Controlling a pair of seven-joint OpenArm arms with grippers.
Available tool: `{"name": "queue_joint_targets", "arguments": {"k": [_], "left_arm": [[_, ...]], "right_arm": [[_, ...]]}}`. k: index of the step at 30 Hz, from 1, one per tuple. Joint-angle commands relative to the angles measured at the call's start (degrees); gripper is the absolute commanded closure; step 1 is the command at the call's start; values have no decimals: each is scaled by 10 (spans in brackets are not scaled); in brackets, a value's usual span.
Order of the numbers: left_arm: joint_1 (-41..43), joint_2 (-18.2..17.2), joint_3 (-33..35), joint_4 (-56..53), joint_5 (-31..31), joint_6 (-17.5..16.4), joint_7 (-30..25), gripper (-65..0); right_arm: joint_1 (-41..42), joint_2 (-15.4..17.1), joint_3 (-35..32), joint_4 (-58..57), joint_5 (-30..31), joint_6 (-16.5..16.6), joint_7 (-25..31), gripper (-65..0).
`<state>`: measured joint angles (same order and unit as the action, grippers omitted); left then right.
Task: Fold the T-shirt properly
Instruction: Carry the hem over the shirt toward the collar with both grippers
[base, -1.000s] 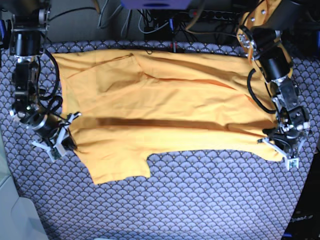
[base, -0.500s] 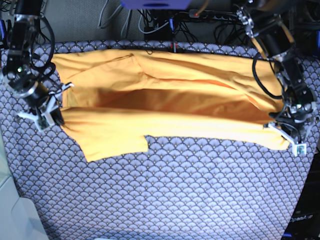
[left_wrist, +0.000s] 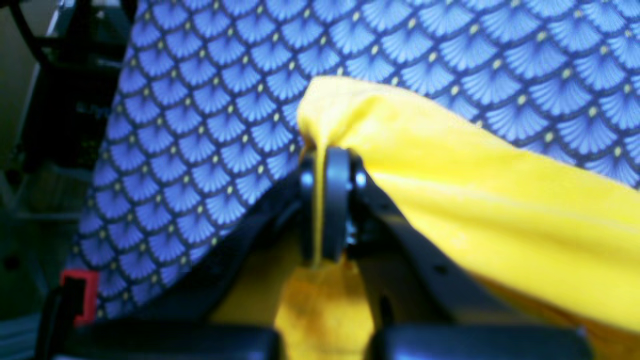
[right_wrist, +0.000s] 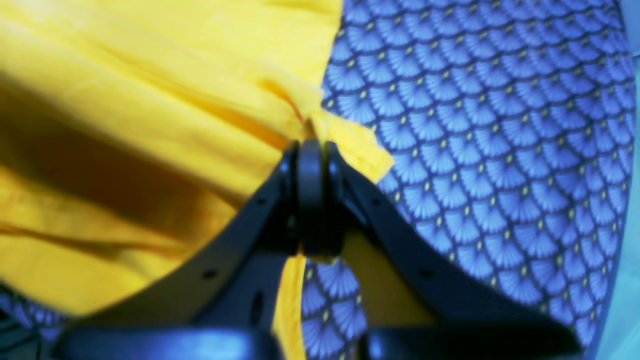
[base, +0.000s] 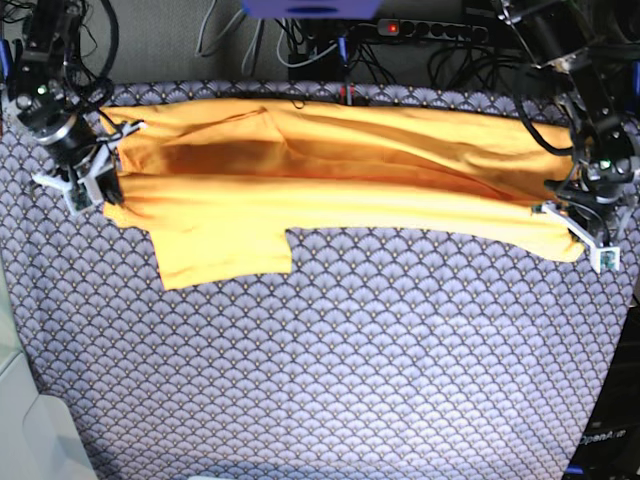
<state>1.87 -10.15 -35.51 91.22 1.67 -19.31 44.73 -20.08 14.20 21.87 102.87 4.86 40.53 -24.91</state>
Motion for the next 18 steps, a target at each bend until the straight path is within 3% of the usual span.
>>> {"name": "queue_joint_targets", "arguments": {"k": [1,8,18], "left_arm": [[2,-8,-3,12,4,5,-8,0],[43,-8,-3,10,4,5,-13,0],[31,-11,-2,-43,4,2,-28,0]], "right_arm": [[-1,-1,6,10,4,-5,9,0],[-6,-54,83,15,0,-5,9,0],[-31,-61,95,15,0,-5,9,0]]}}
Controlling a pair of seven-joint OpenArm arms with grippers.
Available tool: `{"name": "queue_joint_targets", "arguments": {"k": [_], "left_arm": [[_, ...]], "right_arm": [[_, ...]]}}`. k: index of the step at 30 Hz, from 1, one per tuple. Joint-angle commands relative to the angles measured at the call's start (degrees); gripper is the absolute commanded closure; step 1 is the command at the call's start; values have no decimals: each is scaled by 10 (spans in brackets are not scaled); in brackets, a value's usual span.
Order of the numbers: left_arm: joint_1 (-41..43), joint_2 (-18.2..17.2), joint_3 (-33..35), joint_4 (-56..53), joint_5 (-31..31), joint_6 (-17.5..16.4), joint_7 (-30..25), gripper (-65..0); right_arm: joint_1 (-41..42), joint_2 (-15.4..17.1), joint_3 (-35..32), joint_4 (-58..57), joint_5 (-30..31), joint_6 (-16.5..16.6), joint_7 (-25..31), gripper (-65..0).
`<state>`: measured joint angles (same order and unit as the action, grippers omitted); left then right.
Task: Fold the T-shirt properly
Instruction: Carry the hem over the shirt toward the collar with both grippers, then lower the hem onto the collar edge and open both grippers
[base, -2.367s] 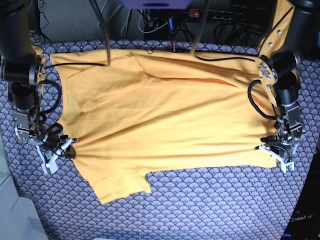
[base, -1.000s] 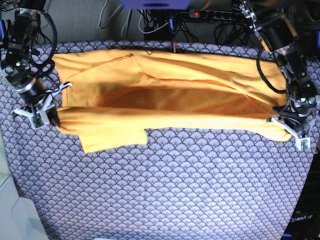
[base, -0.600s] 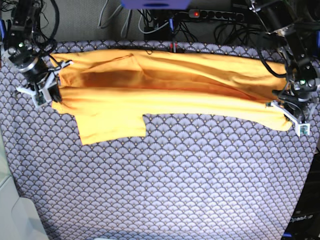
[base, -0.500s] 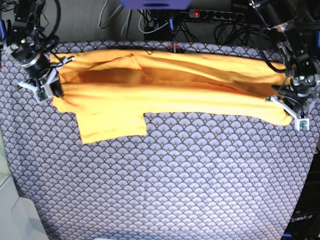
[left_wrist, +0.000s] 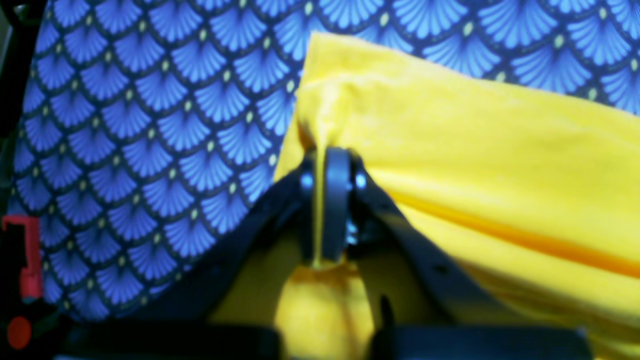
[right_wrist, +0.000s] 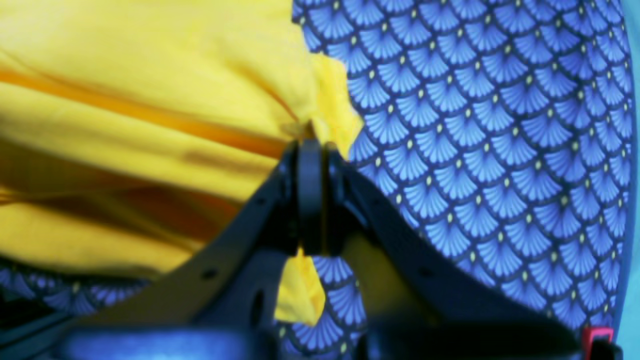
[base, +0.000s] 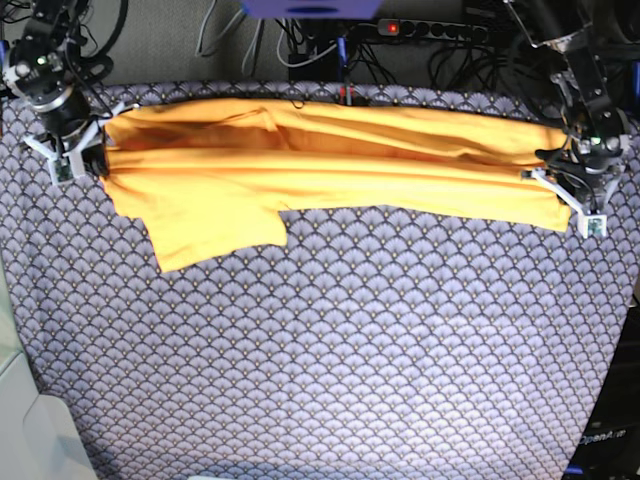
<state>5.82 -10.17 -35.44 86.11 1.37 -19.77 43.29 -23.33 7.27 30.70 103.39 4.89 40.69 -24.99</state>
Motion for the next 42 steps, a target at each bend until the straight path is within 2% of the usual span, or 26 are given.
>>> {"name": "queue_joint_targets", "arguments": {"k": [1,4,7,17,22,32,34,37,40,42], "left_arm": [[-9,-11,-3,7,7,-5,-15,0],[-9,-11,-4,8,11,-43,-10,0],[-9,-10,-4,8,11,-54,-10,0],[-3,-11,-4,11,12,-54,-9,0],[-6,-29,-4,8,7,-55,24,0],[-4,-30,0,7,7,-55,25,0],[-5,-30,0,7,7,-55,26,0],[-4,-29,0,7,7,-63,27,0],[-4,-26,-5,11,7,-120,30,-109],[-4,-24,-15,11,7,-144,31,-194]], "right_arm": [[-2,9,7,10,0,-7,10,0],[-19,8,7,10,3,-7,10,0],[-29,8,7,10,3,-7,10,0],[-63,8,6,17,3,-7,10,0],[-70,8,6,17,3,-7,10,0],[-68,-27,8,17,-1,-7,4,-4],[-68,-26,9,17,-1,-7,4,-35],[-70,-25,9,17,-1,-7,4,-135],[-70,-24,9,17,-1,-7,4,-254],[-70,-24,9,18,1,-7,4,-302]]}}
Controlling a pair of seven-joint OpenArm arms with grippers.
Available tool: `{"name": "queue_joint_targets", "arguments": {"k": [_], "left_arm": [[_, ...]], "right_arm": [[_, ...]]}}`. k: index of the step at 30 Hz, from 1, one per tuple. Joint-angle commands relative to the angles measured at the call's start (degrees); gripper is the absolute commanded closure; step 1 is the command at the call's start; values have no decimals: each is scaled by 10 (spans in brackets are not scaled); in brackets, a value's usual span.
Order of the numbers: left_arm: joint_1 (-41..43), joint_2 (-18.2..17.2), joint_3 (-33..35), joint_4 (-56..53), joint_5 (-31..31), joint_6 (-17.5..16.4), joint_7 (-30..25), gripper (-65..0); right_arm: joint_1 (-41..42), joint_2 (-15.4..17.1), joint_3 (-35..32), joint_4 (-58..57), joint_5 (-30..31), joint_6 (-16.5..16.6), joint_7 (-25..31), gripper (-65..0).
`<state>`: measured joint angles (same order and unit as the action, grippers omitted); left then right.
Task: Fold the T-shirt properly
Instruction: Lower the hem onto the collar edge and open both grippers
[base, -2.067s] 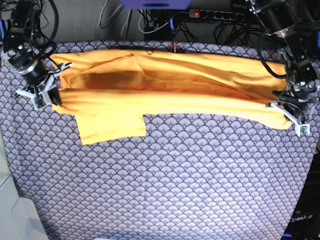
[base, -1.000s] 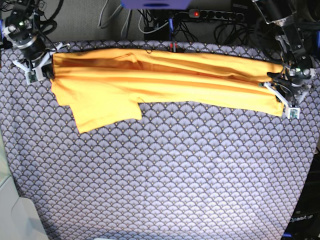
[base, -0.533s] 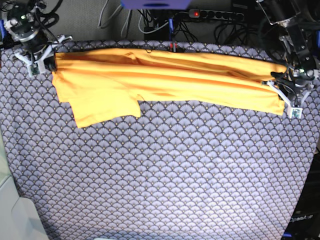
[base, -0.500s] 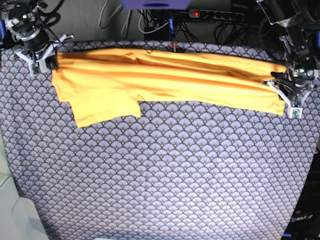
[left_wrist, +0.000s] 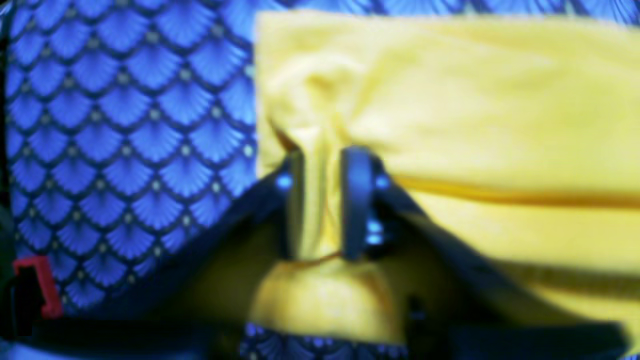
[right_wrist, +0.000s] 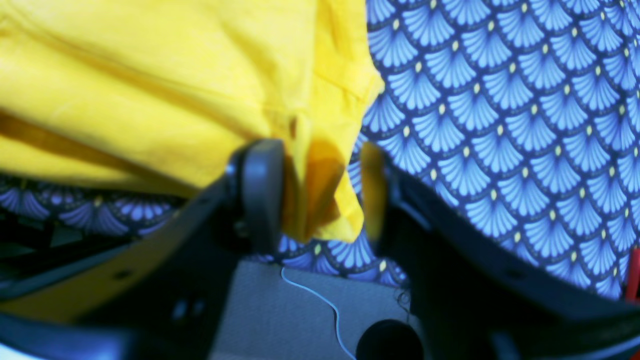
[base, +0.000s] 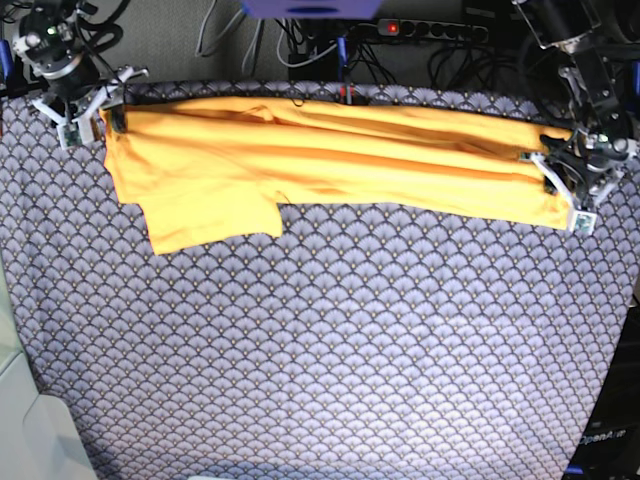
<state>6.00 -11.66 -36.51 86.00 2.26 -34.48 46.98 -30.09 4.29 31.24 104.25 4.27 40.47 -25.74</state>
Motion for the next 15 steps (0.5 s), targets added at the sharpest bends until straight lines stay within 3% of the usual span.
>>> {"name": "queue_joint_targets", "arguments": {"k": [1,6,15], "left_arm": [[-6,-9,-15,13,-2,-5,-6,-224],[-11,9,-73,13,-2,-55,-6,-265],[-9,10,-115,9,-2,-55,-7,-286]], "right_arm": [[-3,6,4,9,9,-5,12,-313],[1,2,42,14,10,-5,15,-316],[47,8,120,14,7,-5,13,-319]]}}
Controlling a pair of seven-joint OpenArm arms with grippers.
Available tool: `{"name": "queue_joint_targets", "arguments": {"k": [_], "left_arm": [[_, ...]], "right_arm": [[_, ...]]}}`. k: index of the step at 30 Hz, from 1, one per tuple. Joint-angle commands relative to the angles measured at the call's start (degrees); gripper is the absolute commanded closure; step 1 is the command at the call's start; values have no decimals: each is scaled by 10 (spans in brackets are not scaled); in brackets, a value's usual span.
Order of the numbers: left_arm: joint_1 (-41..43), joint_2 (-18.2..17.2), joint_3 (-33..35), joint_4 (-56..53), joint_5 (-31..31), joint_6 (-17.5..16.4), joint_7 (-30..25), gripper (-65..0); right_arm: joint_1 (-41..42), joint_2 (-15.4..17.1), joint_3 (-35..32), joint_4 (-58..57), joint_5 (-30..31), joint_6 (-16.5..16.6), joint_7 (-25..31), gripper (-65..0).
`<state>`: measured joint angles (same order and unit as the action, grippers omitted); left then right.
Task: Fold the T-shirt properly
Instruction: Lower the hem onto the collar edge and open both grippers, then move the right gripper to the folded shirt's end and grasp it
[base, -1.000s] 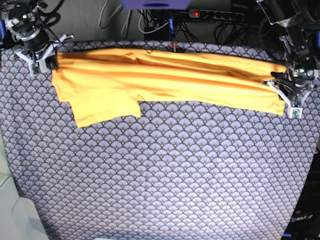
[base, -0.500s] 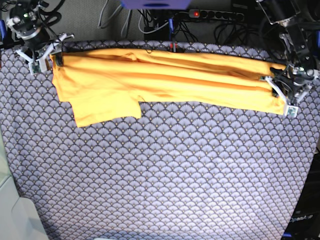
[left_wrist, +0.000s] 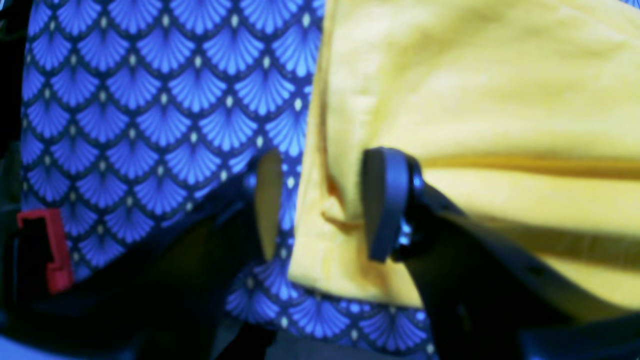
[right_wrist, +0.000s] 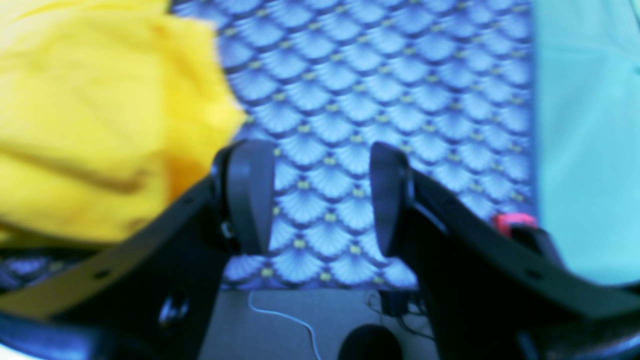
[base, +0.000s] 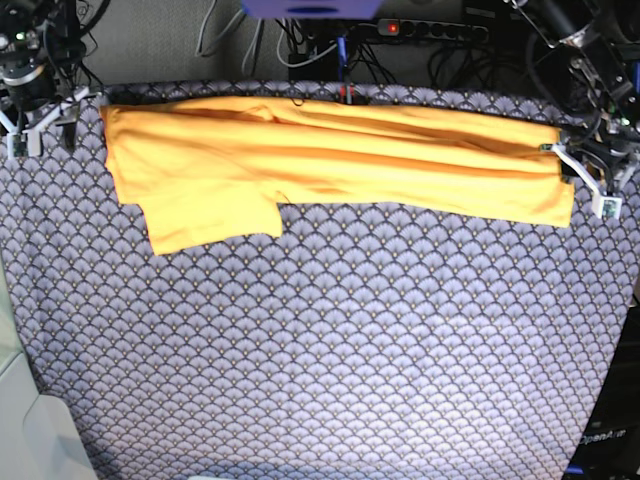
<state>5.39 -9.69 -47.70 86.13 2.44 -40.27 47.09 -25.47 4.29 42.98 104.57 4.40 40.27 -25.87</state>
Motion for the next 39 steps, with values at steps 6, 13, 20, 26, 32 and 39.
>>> {"name": "queue_joint_targets", "arguments": {"k": [6,13,20,26,32,39], "left_arm": [[1,-10,-4,10,-4,3,-11,-522],[-5,-4,-47,10,-3,3,-7,-568],[-4,-7,-56,10,2,3,-7,-568],[-5,-5,-83,11,2,3,-7,-568],[-14,-5,-81,11,2,3,-7,-568],[-17,-3,-82,10,2,3,-7,-568]], "right_arm": [[56,44,8,10,5,-3,-24,-316],[174,96,-110,1,5,-3,-152,-317],[284,103,-187,-116,5,-3,-220,-318],[320,101,-247,-222,5,-3,-219,-318],[323,86,-283,-220,7,-3,-221,-318],[347,83,-283,-245,6,-3,-216,-318]]}}
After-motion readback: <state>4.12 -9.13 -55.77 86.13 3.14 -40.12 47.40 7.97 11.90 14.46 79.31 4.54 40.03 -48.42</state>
